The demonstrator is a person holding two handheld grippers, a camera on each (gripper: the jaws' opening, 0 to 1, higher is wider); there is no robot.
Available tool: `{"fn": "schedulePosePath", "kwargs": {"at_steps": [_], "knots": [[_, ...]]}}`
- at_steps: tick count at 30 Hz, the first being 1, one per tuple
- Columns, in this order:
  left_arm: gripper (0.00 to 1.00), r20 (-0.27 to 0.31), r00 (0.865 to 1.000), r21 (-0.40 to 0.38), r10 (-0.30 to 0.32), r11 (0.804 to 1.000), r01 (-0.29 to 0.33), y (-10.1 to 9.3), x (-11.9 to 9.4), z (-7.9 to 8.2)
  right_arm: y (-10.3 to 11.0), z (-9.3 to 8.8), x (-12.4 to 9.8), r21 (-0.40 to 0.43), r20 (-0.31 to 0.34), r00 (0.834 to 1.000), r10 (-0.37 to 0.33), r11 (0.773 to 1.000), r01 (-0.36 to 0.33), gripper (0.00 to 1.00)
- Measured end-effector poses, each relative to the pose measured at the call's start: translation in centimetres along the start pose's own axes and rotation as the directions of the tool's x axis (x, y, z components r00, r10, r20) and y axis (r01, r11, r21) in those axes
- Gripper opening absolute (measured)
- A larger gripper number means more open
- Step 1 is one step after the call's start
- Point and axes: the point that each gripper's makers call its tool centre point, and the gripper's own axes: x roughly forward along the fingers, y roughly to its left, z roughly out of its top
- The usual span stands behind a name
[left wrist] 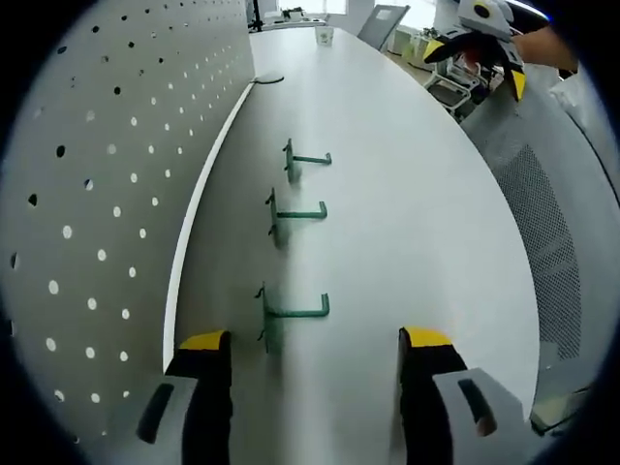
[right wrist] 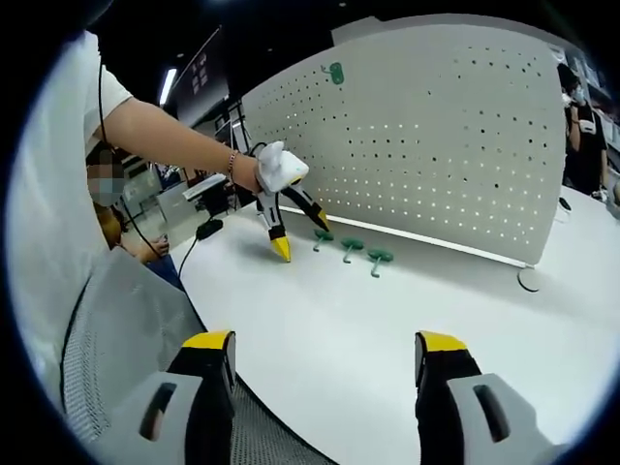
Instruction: Insert the hook assembly into the mounting plate slot until the hook locks in place.
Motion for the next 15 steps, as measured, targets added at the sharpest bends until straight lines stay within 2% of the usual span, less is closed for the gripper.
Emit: {"fn": "schedulePosePath", "kwargs": {"at_steps": [6, 15], "knots": [[0.65, -0.006, 1.000, -0.012, 0.007, 1.000, -0.007, 0.2, 0.1, 0.0, 0.0, -0.4, -0.1, 0.003, -0.007, 1.000, 0.001, 1.000, -0.001, 0.73], [0.45, 0.014, 0.998, -0.081, 0.054, 0.995, -0.053, 1.2, -0.2, 0.1, -0.1, -0.1, -0.2, 0.018, 0.014, 1.000, -0.010, 1.000, 0.010, 0.72]]}}
